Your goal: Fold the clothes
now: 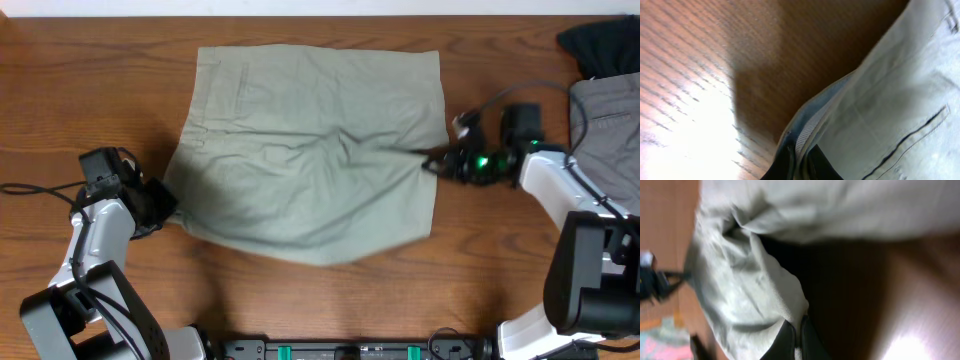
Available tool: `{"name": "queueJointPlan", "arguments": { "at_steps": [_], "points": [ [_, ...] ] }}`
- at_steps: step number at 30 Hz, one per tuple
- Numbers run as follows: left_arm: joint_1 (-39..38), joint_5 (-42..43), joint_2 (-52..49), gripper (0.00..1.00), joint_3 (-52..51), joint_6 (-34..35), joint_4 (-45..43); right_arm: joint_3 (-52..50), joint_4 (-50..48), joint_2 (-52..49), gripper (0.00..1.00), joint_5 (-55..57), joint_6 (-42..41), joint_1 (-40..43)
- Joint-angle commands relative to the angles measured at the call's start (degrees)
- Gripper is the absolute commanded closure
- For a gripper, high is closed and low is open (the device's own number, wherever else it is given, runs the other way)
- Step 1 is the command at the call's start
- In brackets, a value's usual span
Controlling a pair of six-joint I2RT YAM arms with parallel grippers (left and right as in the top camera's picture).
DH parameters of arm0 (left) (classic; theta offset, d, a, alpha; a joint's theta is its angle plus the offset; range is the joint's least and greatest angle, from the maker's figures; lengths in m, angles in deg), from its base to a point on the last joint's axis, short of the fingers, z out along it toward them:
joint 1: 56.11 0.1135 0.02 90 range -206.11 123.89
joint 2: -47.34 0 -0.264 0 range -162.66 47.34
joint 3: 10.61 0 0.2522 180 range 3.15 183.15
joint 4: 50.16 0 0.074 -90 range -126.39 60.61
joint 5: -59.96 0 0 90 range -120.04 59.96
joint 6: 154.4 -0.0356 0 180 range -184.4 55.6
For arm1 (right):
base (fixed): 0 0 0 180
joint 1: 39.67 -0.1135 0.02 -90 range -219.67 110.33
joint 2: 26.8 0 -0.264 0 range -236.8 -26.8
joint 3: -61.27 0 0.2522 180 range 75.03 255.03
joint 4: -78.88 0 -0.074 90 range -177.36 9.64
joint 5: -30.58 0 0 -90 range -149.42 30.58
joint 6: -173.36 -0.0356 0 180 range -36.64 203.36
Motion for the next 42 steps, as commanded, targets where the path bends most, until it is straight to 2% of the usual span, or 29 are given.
{"name": "queueJointPlan", "arguments": {
  "at_steps": [1,6,12,17,21,25,30,39,42],
  "points": [
    [-0.17,0.39,0.17,0.91,0.42,-0.96,-0.52,0.74,-2.12,0.90,0.99,2.62,-6.62,0.66],
    [-0.17,0.39,0.17,0.91,0.42,-0.96,-0.72,0.74,-2.91,-0.22,0.99,5.88,-8.39,-0.48],
    [-0.17,0.42,0.17,0.91,0.42,-1.38,-0.68,0.76,-2.29,1.33,0.99,-2.62,-4.39,-2.49],
    [-0.17,0.39,0.17,0.91,0.42,-1.38,-0.70,0.76,5.99,9.38,0.99,-5.46,-3.89,-3.06],
    [-0.17,0.39,0.17,0.91,0.42,-1.38,-0.83,0.79,16.87,19.67,0.99,-5.64,-11.41,-3.78],
    [-0.17,0.42,0.17,0.91,0.42,-1.38,-1.66,0.79,17.84,27.17,0.99,-5.81,-18.97,-6.73],
    [-0.17,0.44,0.17,0.91,0.42,-1.36,-2.16,0.76,16.92,30.32,0.99,0.68,-27.63,-10.25],
    [-0.17,0.44,0.17,0.91,0.42,-1.38,-1.95,0.74,19.08,22.88,0.99,19.67,-26.88,-10.71],
    [-0.17,0.46,0.17,0.91,0.42,-1.38,-1.95,0.74,18.80,18.73,0.99,29.46,-25.57,-9.94]
  ]
}}
